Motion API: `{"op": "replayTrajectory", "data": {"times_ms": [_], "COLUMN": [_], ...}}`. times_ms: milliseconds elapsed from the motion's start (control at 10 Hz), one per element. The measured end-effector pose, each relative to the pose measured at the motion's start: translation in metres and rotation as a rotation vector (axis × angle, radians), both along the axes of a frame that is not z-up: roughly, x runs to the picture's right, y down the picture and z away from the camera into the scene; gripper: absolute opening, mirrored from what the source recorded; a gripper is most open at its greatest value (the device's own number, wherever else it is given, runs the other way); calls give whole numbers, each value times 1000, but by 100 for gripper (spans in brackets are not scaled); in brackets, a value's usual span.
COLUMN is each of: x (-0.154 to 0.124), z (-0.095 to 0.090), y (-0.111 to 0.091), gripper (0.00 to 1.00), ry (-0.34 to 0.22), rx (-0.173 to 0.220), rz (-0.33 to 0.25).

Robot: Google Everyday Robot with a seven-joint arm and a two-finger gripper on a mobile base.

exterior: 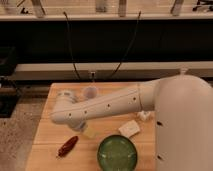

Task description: Place the pepper in the ceramic bowl

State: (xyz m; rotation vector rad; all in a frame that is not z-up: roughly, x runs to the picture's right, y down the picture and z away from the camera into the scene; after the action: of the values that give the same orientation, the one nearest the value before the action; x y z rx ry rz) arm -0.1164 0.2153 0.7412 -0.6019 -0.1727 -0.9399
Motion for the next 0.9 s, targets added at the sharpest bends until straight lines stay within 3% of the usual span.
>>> {"op": "replayTrajectory", "data": {"times_ms": [900], "x": [-32], "z": [8], "y": [24], "gripper": [80], "ry": [-66], "rx": [-20], "rz": [-64]}}
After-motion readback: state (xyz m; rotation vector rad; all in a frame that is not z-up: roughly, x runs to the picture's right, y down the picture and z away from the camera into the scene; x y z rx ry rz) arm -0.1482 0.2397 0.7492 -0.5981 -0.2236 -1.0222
